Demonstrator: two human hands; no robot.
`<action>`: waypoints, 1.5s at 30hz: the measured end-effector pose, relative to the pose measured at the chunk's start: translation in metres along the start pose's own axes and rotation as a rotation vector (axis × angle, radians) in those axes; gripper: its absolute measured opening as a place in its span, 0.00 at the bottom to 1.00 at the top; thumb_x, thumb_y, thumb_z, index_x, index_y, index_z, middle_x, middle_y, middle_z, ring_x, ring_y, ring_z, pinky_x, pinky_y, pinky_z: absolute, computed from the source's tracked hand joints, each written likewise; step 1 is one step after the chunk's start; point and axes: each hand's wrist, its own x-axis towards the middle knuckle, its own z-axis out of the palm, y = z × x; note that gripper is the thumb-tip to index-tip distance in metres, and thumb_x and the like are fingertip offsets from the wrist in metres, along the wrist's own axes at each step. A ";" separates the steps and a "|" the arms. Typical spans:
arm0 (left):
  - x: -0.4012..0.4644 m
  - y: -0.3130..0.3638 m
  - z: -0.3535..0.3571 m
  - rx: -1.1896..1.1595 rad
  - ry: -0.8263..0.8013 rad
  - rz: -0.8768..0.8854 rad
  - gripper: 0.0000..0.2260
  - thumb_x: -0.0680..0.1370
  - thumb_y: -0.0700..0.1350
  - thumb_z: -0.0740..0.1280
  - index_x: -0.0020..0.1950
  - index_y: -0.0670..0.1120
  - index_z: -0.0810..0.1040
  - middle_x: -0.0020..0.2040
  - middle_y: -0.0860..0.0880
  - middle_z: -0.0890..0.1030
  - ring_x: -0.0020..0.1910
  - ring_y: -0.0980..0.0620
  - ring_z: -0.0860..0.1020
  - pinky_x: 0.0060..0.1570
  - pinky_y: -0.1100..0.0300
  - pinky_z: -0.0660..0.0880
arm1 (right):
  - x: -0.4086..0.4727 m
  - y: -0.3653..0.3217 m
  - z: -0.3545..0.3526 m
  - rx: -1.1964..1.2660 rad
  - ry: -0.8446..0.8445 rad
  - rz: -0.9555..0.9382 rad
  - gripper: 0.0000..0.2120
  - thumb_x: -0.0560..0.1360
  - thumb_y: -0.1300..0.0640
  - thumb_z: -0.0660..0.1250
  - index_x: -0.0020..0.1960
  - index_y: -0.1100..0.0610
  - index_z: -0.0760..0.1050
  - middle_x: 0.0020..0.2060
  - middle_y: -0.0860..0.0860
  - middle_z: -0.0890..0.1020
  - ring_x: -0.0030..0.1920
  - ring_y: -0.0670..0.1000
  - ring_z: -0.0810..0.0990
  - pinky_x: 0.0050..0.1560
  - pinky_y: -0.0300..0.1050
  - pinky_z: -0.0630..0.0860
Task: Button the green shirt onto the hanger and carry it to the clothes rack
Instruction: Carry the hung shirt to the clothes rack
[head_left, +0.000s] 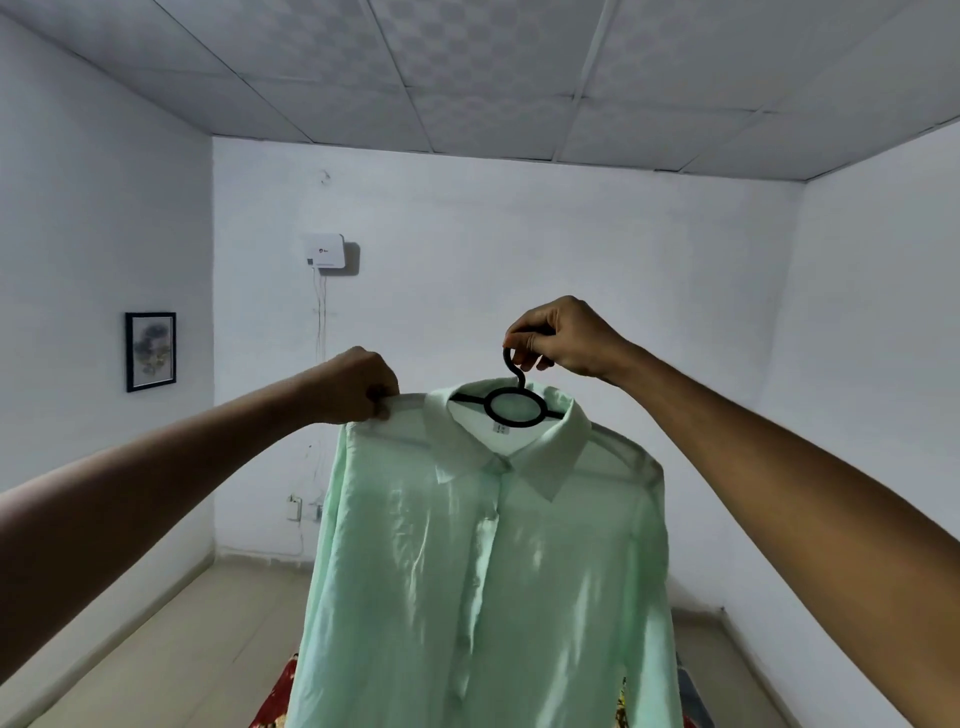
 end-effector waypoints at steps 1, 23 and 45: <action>0.001 0.002 -0.001 0.033 0.012 -0.009 0.06 0.68 0.40 0.79 0.42 0.43 0.85 0.31 0.55 0.77 0.35 0.52 0.76 0.33 0.68 0.66 | 0.001 -0.001 0.000 -0.002 -0.001 -0.006 0.05 0.79 0.61 0.71 0.51 0.62 0.85 0.41 0.58 0.87 0.40 0.51 0.87 0.40 0.42 0.82; 0.010 0.008 -0.003 -0.328 -0.147 0.101 0.14 0.77 0.53 0.74 0.62 0.52 0.84 0.52 0.55 0.86 0.50 0.55 0.83 0.51 0.62 0.79 | 0.010 0.008 0.008 0.078 -0.003 -0.009 0.05 0.79 0.61 0.72 0.51 0.61 0.85 0.42 0.56 0.88 0.44 0.49 0.88 0.41 0.41 0.82; -0.068 -0.015 -0.024 -0.318 0.222 -0.190 0.10 0.77 0.39 0.75 0.43 0.54 0.86 0.43 0.43 0.87 0.41 0.53 0.79 0.48 0.53 0.79 | -0.017 0.042 0.065 0.197 -0.146 0.004 0.06 0.76 0.52 0.76 0.46 0.55 0.86 0.45 0.55 0.88 0.44 0.47 0.84 0.48 0.49 0.79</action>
